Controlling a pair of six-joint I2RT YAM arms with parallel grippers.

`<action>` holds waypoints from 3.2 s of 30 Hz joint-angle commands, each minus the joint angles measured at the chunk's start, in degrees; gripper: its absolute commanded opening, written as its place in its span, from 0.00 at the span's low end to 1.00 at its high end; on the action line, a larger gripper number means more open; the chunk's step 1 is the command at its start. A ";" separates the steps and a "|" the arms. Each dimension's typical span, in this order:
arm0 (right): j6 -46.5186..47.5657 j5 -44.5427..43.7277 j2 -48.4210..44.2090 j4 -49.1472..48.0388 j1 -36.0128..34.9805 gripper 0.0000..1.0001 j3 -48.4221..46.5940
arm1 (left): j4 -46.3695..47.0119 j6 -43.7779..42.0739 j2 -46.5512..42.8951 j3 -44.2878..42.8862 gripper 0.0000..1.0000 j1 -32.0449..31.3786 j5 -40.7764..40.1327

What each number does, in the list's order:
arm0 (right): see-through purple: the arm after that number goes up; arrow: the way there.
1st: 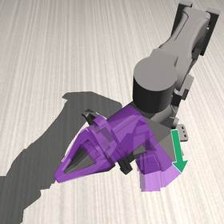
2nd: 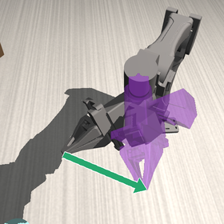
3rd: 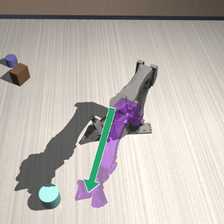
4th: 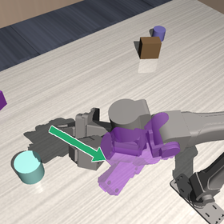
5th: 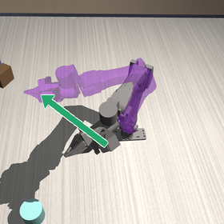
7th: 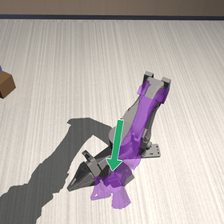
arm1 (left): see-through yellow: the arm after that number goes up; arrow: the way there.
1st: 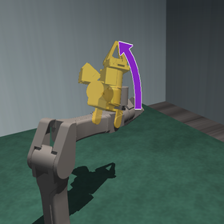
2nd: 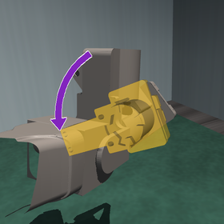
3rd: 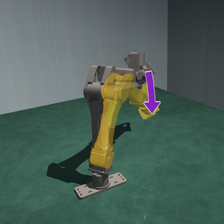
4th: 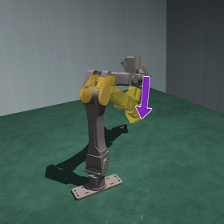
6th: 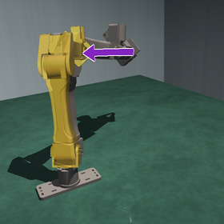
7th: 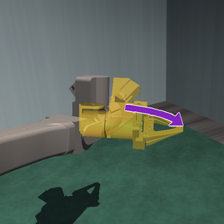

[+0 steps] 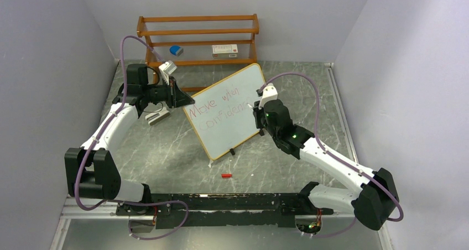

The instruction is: Write a sentence on the whiteboard

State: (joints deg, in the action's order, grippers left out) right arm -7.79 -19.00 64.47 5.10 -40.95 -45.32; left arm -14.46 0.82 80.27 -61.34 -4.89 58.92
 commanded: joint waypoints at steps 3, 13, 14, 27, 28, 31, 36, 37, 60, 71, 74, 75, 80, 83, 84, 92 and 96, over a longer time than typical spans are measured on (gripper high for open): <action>-0.99 0.64 0.26 3.77 -0.01 0.00 1.13 | -1.15 -3.77 1.03 -0.62 0.05 0.23 -2.55; -0.69 -2.95 -0.19 4.60 -0.02 0.00 1.76 | -1.26 -3.96 0.98 -0.62 0.05 0.23 -2.41; -0.62 -3.59 -0.20 4.49 -0.01 0.00 1.73 | -1.32 -3.98 1.02 -0.62 0.05 0.23 -2.51; -0.40 -7.33 0.62 -0.18 0.07 0.00 1.35 | -1.25 -3.97 0.94 -0.51 0.05 0.23 -2.50; -0.40 -7.36 0.68 -0.60 0.01 0.00 1.36 | -1.27 -3.98 1.01 -0.60 0.05 0.23 -2.43; -0.25 -7.18 0.53 -0.78 0.05 0.00 1.39 | -1.19 -3.88 0.86 -0.53 0.05 0.23 -2.64; -0.25 -5.89 -2.26 1.15 -0.09 0.00 1.38 | -1.21 -3.84 0.95 -0.62 0.05 0.23 -2.67; -0.36 -5.55 -3.19 1.59 -0.05 0.00 1.61 | -1.18 -3.87 0.92 -0.62 0.05 0.23 -2.64; -5.33 -15.32 -7.79 10.49 -18.45 0.00 1.63 | -0.68 -3.39 0.39 -0.05 0.05 0.23 -3.29; -7.18 -20.50 -4.51 8.88 -29.40 0.00 1.57 | 0.10 -2.84 -0.15 0.38 0.05 0.23 -3.44; -7.54 -21.14 -2.86 7.28 -31.36 0.00 2.05 | 0.12 -2.73 0.15 0.46 0.05 0.20 -3.44; -7.78 -21.42 -2.33 6.95 -31.93 0.00 2.15 | -0.07 -2.82 0.29 0.38 0.05 0.19 -3.41; -8.15 -22.49 -0.53 3.95 -34.76 0.00 3.24 | 0.07 -2.73 0.03 0.56 0.05 0.06 -3.82; -7.85 -23.09 1.05 2.90 -35.74 0.00 2.69 | -0.17 -2.91 0.07 0.67 0.05 -0.20 -4.20; -7.61 -23.32 1.71 2.63 -35.98 0.00 2.43 | -0.47 -3.05 0.07 0.47 0.05 -0.29 -4.29; -7.31 -25.48 5.99 0.90 -36.55 0.00 0.60 | -0.74 -3.20 0.02 0.23 0.05 -0.30 -4.35; -7.41 -26.02 7.24 0.20 -36.62 0.00 0.27 | -0.67 -3.27 0.03 0.28 0.05 -0.30 -4.29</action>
State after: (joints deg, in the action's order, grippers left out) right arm -14.57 -42.30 70.87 8.03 -77.12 -43.07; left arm -14.46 0.84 80.25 -61.45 -4.99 59.24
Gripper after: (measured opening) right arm 0.150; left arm 0.116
